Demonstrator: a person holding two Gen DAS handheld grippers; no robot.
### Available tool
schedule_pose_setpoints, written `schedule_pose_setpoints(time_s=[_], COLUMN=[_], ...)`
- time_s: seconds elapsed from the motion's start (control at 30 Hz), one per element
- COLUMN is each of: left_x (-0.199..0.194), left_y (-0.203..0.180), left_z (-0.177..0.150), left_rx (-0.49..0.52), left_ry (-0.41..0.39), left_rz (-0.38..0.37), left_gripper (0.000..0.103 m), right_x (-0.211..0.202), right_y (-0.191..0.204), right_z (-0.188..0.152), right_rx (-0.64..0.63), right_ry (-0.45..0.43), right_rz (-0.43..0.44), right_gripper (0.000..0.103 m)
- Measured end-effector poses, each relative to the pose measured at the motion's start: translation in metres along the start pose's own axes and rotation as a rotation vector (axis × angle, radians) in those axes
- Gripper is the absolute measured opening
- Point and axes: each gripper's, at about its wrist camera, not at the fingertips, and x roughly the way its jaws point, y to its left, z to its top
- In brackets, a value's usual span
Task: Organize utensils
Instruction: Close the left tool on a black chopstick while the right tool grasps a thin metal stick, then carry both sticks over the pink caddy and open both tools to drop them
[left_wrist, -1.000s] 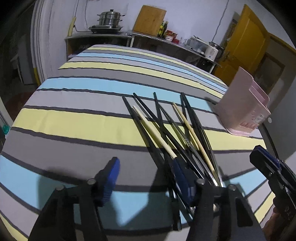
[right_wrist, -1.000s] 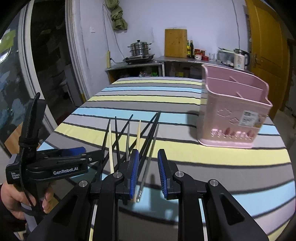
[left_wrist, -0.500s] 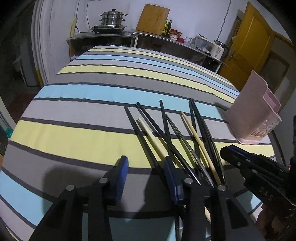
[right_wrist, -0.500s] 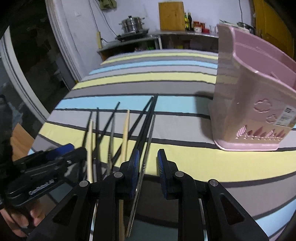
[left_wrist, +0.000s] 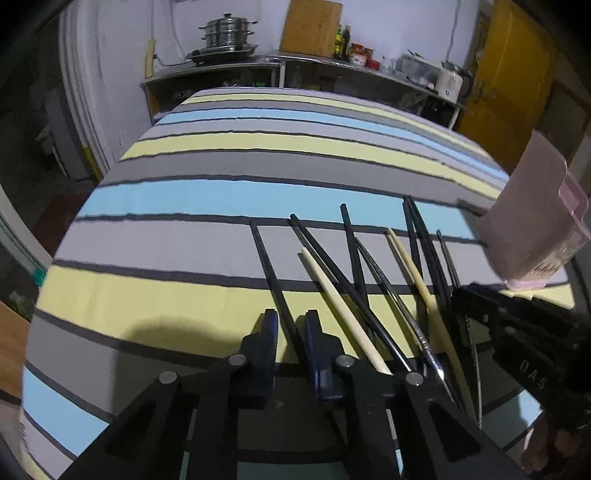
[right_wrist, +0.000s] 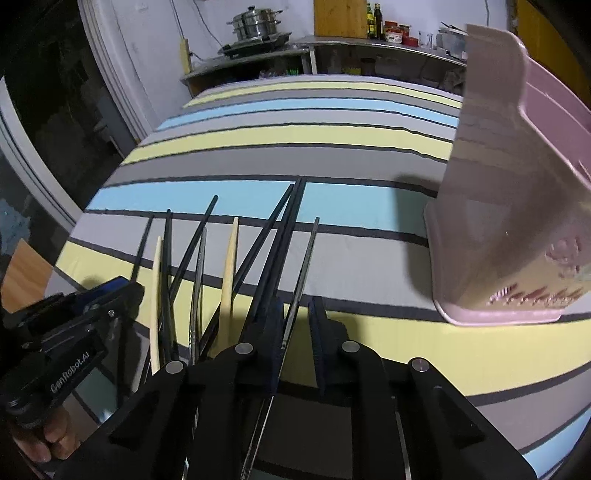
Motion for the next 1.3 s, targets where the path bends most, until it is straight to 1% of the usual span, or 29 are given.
schedule_pose_setpoints(time_s=[0.13,0.2,0.23,0.37,0.53,0.63,0.7,0.97,1.17,1.3], left_x=[0.002,0.003,0.003,0.002,-0.015,-0.034,-0.052,-0.125,-0.159,-0.172], left_y=[-0.003,-0.003,-0.001,0.006,0.012,0.015,0.018,0.021,0.016,0.007], left_z=[0.003,0.004,0.006,0.011,0.014,0.018,0.021,0.034,0.040,0.046], left_rx=[0.033,0.032,0.028,-0.005,-0.026,-0.027,-0.028,-0.002,0.016,0.019], left_ry=[0.006,0.009,0.012,0.032,-0.003,-0.035,-0.064,-0.185,-0.227,-0.235], left_rz=[0.023,0.021,0.017,-0.024,-0.070,-0.101,-0.129,-0.193,-0.238,-0.277], left_gripper=[0.012,0.009,0.007,0.005,0.005,0.005,0.005,0.005,0.005,0.005], right_x=[0.005,0.008,0.009,0.007,-0.014,-0.031,-0.041,-0.097,-0.126,-0.144], right_y=[-0.001,-0.001,-0.002,-0.009,-0.010,-0.007,-0.004,0.002,0.001,-0.007], right_z=[0.010,0.016,0.017,0.020,0.017,0.018,0.021,0.025,0.024,0.021], right_rx=[0.001,0.007,0.007,0.035,0.043,0.033,0.028,0.022,0.035,0.049], right_ry=[0.028,0.041,0.043,0.048,0.002,-0.028,-0.049,-0.157,-0.217,-0.249], right_rz=[-0.014,-0.021,-0.021,0.015,0.047,0.062,0.069,0.089,0.092,0.092], right_gripper=[0.015,0.009,0.009,0.006,0.006,0.006,0.006,0.006,0.006,0.006])
